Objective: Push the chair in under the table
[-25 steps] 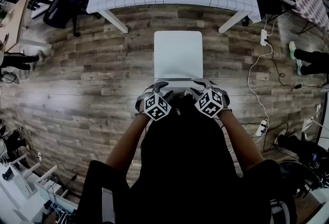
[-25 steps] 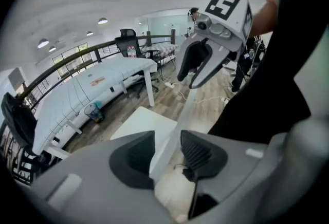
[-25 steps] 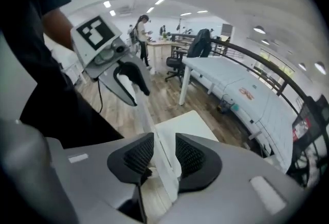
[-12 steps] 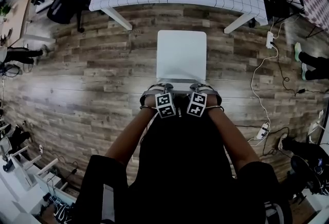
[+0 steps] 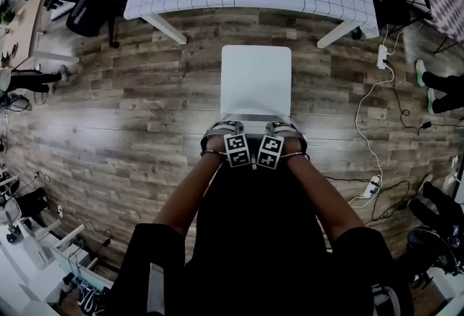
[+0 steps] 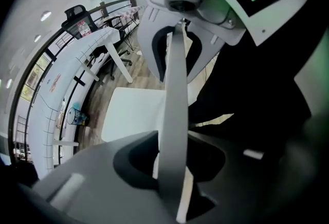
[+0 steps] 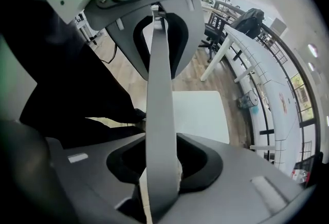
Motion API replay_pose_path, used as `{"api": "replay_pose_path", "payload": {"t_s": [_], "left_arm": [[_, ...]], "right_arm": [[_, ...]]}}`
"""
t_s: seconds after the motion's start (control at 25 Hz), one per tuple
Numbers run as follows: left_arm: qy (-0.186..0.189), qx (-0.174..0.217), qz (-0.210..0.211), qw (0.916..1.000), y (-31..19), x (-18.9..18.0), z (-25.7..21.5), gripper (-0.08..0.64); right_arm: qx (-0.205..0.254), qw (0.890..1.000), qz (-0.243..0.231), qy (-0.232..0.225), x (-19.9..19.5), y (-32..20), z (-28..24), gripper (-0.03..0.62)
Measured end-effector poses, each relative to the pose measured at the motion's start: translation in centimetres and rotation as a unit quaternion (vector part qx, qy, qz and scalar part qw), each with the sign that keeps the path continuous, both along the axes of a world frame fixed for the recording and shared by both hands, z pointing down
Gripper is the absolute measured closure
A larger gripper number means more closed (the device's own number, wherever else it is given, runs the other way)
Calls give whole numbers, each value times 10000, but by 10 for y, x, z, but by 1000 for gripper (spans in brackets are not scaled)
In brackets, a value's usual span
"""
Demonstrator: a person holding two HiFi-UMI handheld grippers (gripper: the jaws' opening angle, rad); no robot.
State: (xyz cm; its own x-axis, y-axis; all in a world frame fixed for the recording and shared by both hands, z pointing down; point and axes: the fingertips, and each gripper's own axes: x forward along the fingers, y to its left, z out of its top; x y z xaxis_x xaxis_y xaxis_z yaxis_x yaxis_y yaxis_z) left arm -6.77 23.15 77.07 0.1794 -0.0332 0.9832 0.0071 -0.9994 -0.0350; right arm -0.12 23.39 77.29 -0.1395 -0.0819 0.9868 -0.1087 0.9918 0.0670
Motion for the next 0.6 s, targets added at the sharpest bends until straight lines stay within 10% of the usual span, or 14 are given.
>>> {"api": "replay_pose_path", "payload": {"t_s": [0.6], "left_arm": [[-206,52,74,9997,-2,-1,7,462]], "right_arm": [[-411,9984,-183,-338,-19,2,4,484]]}}
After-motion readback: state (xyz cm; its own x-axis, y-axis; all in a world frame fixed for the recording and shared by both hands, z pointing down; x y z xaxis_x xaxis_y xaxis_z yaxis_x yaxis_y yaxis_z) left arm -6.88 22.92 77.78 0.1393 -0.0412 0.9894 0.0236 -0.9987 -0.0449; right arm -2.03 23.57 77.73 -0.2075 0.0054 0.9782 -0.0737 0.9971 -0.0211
